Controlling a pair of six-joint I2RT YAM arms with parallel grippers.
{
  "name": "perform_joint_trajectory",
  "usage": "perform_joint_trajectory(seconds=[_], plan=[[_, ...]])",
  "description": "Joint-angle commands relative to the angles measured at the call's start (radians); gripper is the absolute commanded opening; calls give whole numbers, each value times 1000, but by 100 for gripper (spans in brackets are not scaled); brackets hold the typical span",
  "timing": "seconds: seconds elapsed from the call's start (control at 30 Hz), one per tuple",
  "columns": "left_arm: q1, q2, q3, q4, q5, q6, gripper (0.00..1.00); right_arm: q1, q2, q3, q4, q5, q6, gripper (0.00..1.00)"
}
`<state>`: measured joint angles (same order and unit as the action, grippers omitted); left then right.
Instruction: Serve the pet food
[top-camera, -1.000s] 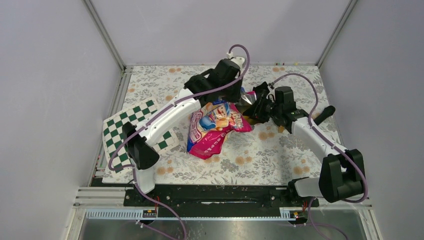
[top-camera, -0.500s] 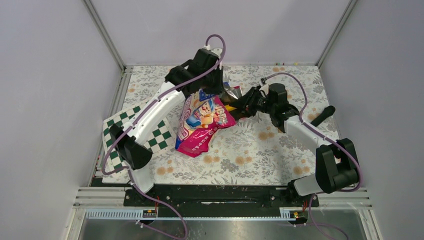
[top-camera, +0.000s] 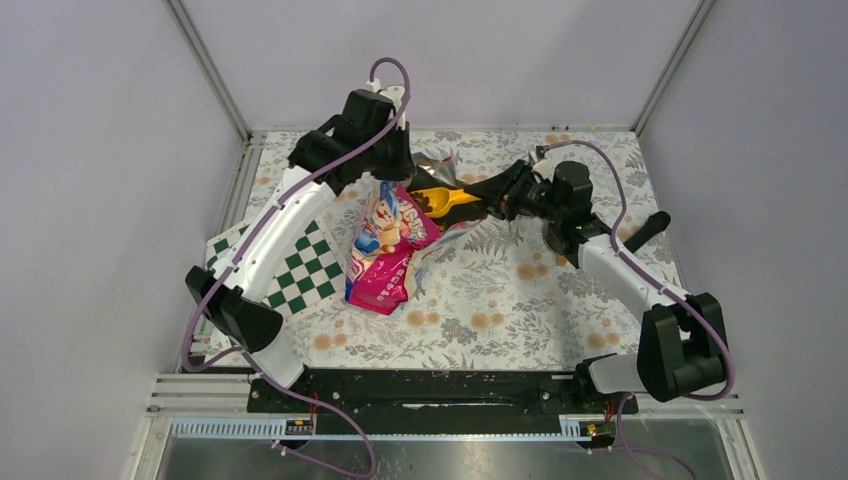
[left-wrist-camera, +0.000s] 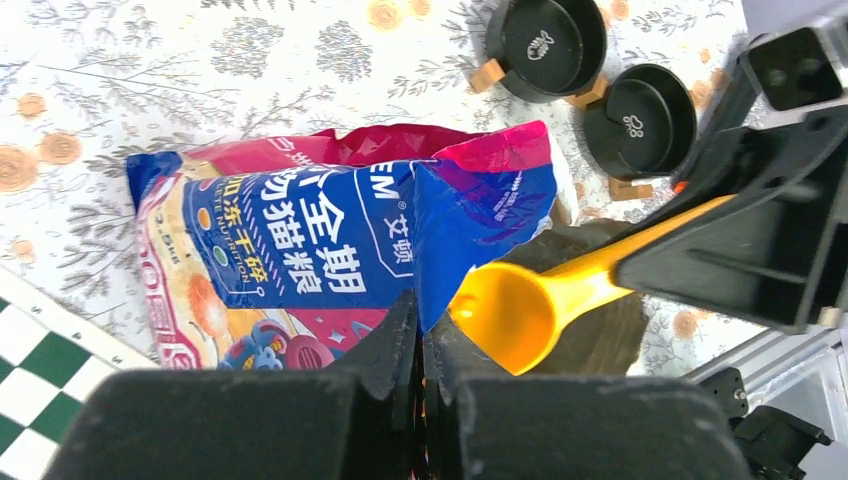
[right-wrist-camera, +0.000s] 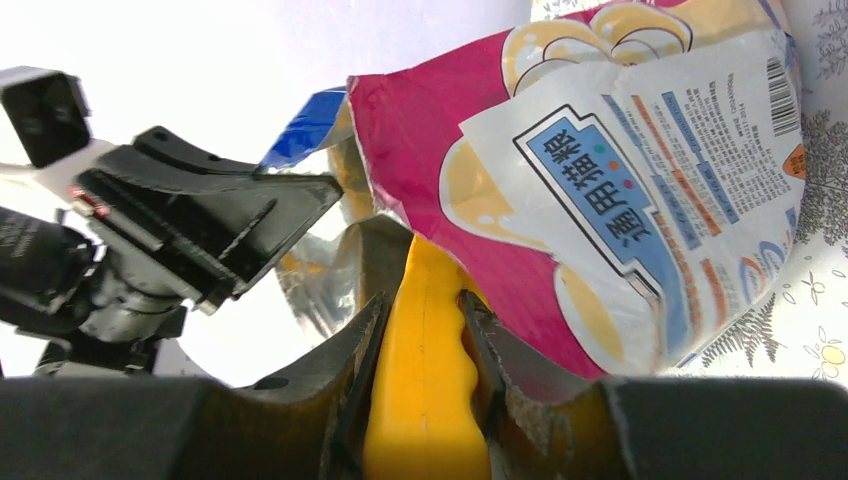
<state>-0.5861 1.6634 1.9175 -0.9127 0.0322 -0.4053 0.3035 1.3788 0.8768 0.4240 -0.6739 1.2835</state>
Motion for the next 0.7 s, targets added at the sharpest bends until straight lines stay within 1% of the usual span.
perform_joint_trajectory(seconds=[0.0, 0.17, 0.43, 0.53, 0.67], plan=[[37, -103, -5, 142, 3, 58, 0, -31, -75, 21, 5, 8, 55, 0], [65, -133, -26, 161, 9, 72, 0, -48, -102, 35, -12, 21, 50, 0], [103, -162, -46, 175, 24, 72, 0, -60, -132, 39, 30, 33, 66, 0], [118, -172, -51, 180, 24, 71, 0, -60, -154, 54, 22, 38, 24, 0], [123, -178, -63, 192, 51, 77, 0, -58, -177, 109, -61, 42, -123, 0]])
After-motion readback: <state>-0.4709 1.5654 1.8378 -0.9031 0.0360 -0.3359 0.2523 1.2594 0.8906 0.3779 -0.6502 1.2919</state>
